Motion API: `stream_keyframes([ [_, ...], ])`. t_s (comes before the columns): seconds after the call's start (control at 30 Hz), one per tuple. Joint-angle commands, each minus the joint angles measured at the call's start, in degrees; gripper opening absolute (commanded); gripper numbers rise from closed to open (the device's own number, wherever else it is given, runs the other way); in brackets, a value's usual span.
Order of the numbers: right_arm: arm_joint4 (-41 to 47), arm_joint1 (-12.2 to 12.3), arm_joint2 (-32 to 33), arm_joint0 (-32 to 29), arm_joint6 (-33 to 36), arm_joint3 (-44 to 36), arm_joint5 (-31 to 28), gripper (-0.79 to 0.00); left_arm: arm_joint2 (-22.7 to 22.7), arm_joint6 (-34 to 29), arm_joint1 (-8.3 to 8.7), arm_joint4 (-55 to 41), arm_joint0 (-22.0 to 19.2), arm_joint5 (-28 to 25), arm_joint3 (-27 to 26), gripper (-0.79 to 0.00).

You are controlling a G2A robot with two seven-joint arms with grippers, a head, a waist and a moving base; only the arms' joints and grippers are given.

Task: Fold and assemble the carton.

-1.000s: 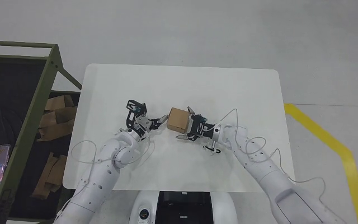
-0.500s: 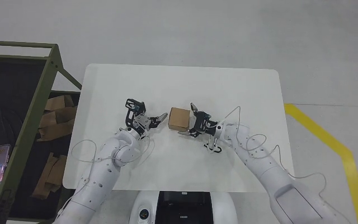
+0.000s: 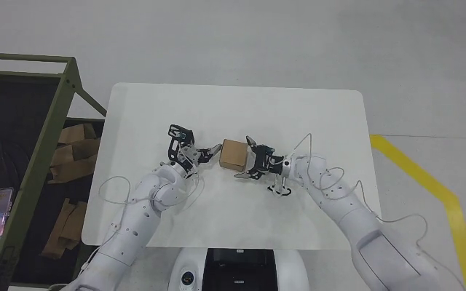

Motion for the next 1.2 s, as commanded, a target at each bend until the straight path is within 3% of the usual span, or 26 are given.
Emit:
stream_keyframes([
  [0.0, 0.01, -0.16, -0.35, 0.41, -0.46, 0.68, -0.05, 0.0, 0.23, -0.03, -0.09, 0.09, -0.27, 0.02, 0.12, 0.0],
  [0.97, 2.04, -2.2, -3.8, 2.88, -5.48, 7.0, 2.58, 0.0, 1.5, -0.26, -1.01, 0.88, -1.85, -0.1, 1.2, 0.0],
  [1.17, 2.08, -2.31, -4.24, 3.08, -5.79, 7.29, 2.77, -0.117, 1.43, -0.35, -1.1, 0.99, -1.73, -0.07, 1.01, 0.0],
])
